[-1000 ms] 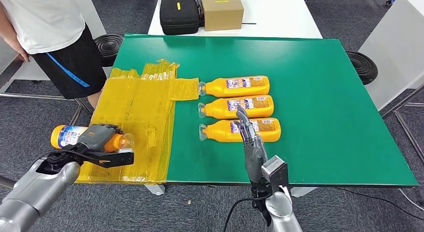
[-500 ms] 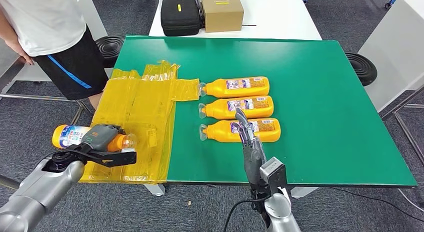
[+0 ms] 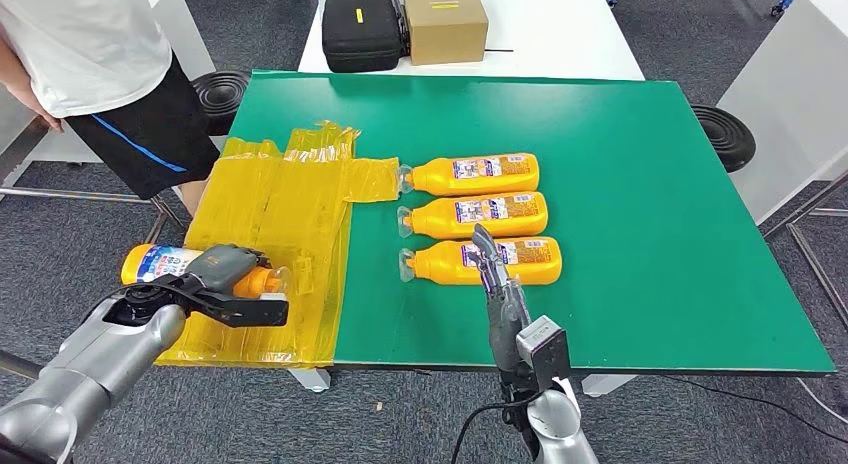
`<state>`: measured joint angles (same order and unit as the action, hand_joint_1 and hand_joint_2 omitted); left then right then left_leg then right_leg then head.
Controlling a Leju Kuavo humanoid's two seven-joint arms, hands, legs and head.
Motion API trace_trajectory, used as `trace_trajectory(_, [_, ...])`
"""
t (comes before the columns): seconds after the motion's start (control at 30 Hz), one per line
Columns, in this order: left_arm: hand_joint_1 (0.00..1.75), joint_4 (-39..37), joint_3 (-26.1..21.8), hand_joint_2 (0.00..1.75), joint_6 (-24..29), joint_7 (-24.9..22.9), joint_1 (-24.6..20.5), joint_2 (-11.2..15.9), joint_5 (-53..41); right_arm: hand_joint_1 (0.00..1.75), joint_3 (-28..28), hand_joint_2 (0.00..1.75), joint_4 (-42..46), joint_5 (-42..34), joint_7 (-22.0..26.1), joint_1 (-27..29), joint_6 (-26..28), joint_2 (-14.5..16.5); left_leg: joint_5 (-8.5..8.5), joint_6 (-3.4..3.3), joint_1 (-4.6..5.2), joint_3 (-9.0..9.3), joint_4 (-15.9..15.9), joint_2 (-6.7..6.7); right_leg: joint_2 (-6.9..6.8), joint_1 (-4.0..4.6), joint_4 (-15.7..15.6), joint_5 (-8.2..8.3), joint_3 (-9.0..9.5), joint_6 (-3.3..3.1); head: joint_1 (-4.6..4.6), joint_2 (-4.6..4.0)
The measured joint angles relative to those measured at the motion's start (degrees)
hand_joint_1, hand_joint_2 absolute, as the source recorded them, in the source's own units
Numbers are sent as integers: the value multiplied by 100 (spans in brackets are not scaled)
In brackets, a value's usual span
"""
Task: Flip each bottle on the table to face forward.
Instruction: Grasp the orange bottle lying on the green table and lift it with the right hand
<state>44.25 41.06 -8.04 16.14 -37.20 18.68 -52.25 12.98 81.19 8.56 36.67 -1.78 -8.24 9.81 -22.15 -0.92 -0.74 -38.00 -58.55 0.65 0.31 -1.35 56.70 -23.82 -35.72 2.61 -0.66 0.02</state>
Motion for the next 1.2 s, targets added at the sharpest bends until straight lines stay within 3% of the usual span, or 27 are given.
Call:
trace_trajectory(0.37, [175, 440, 496, 175, -231, -70, -30, 130, 49, 0, -1, 0, -258, -124, -85, -163, 6, 19, 0, 0, 0, -8, 0, -2, 1, 0, 1, 0, -8, 0, 1, 0])
trace_trajectory(0.97, [172, 783, 877, 175, -236, -118, 16, -3, 223, 0, -10, 0, -456, -152, -86, -275, 5, 82, 0, 0, 1, -10, -1, -3, 1, -1, 0, 0, -14, 0, 0, 0])
trace_trajectory(1.0, [165, 782, 892, 175, -227, -130, 14, -44, 215, 0, -13, 0, -456, -153, -86, -273, 5, 83, 0, 0, 1, -11, -1, -2, 0, -1, 0, 0, -13, 0, 0, 0])
trace_trajectory(1.03, [140, 776, 906, 175, -217, -143, 9, -85, 204, 0, -18, 0, -456, -153, -86, -270, 6, 84, 0, 0, 1, -11, -1, -2, 0, -1, 0, 0, -13, 0, 0, 0])
trace_trajectory(1.13, [36, 739, 953, 175, -184, -165, -9, -176, 188, 0, -37, 0, -456, -154, -86, -255, 7, 91, 0, 0, 1, -11, -1, -3, 1, -1, 0, 1, -12, 0, 0, 0])
trace_trajectory(1.2, [6, 702, 977, 175, -165, -155, -12, -217, 206, 0, -56, 0, -456, -154, -86, -242, 6, 96, 0, 0, 1, -11, -1, -5, 3, 0, 0, 1, -14, 0, 0, 0])
